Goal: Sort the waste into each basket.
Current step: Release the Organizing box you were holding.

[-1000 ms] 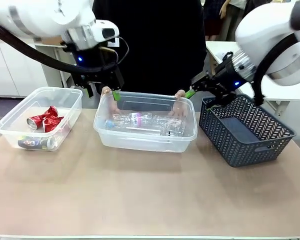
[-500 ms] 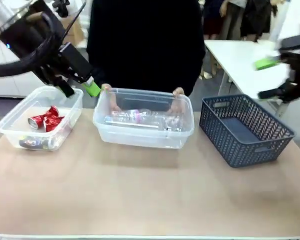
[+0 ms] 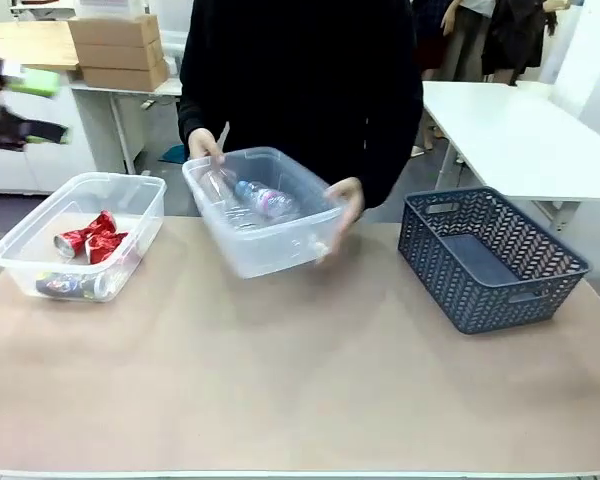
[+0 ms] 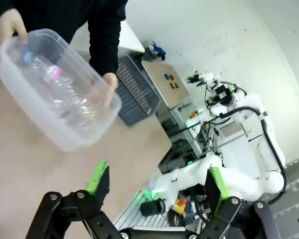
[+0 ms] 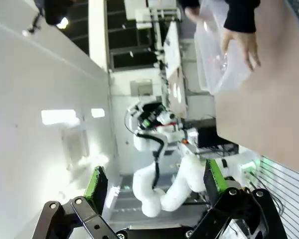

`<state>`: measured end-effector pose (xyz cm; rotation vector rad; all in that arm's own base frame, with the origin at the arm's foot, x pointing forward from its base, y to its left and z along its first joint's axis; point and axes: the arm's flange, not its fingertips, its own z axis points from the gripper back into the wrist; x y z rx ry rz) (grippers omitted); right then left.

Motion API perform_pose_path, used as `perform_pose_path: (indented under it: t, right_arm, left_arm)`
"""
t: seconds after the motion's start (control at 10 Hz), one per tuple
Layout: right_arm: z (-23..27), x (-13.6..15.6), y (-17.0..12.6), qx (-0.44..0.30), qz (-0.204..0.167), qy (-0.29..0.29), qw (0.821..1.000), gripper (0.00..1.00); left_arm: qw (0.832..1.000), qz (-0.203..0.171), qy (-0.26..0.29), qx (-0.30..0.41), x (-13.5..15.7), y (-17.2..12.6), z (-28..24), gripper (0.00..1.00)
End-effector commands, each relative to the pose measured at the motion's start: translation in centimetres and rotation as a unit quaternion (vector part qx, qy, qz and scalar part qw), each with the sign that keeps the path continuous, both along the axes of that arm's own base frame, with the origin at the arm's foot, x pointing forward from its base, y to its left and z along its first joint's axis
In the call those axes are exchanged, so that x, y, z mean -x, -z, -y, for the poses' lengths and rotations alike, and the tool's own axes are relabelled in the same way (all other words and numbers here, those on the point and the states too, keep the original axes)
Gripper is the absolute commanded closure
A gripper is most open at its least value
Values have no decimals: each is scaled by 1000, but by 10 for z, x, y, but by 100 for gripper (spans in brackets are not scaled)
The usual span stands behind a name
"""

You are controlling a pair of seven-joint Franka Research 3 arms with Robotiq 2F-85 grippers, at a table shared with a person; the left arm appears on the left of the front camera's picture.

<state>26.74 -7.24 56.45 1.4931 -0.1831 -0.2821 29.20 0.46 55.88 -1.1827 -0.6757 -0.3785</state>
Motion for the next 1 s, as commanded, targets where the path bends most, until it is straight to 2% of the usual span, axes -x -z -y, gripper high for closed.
perform_pose_path:
  t: [0.0,0.9]
  right_arm:
    - [-23,9,-17,22,34,-30,999,0]
    - [-23,9,-17,22,34,-30,999,0]
  left_arm:
    - [996,-11,41,-81,13,-4,48,0]
    - [996,-11,41,-81,13,-4,48,0]
